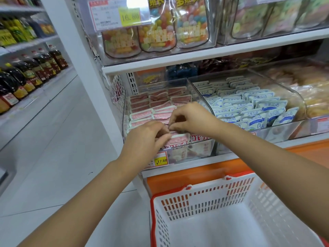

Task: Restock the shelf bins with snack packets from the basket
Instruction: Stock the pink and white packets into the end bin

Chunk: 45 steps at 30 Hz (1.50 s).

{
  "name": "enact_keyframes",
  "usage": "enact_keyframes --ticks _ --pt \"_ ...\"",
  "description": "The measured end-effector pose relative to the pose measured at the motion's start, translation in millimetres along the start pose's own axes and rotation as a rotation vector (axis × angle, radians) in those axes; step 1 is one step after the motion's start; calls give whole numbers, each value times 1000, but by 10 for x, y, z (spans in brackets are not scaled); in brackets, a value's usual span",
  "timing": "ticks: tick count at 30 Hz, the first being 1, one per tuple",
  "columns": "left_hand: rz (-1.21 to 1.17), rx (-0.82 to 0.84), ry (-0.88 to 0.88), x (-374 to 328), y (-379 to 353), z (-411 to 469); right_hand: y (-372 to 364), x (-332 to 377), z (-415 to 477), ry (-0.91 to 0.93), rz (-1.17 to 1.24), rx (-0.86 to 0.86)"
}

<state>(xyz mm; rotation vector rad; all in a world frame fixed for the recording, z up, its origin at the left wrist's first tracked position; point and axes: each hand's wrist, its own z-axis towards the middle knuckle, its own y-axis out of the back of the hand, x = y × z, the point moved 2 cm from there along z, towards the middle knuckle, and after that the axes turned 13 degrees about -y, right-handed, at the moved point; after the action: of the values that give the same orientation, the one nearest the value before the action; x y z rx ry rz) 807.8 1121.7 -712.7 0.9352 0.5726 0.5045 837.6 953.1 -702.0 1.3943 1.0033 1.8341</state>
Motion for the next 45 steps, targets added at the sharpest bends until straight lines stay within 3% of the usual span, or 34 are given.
enact_keyframes --ticks 4,7,12,20,23,26,29,31,33,36,40,45 --pt "4 157 73 86 -117 -44 -35 -82 -110 -12 -136 37" --pt "-131 138 102 158 -111 -53 -93 -105 0 -60 -318 104" --pt "-148 117 86 164 -125 -80 -158 -63 145 7 -542 148" --pt "-62 254 108 248 -62 -80 -58 -16 188 127 -636 213" --pt "-51 236 145 240 -70 -40 -66 29 175 127 -678 229" --pt "-20 214 189 166 -98 11 -72 52 109 93 -637 234" --pt "37 198 206 56 -109 28 -41 -17 3 50 -377 239" --pt "116 132 140 -52 -85 33 45 -95 -118 -4 -157 160" --pt "123 57 69 -190 -78 54 158 -209 -276 -31 -112 5" --pt "115 90 25 -337 -233 116 283 -391 -476 -29 -325 -98" --pt "172 246 95 -383 -560 225 277 -394 -481 55 -611 -9" --pt "158 208 152 -353 -634 333 297 -272 -155 60 -873 140"
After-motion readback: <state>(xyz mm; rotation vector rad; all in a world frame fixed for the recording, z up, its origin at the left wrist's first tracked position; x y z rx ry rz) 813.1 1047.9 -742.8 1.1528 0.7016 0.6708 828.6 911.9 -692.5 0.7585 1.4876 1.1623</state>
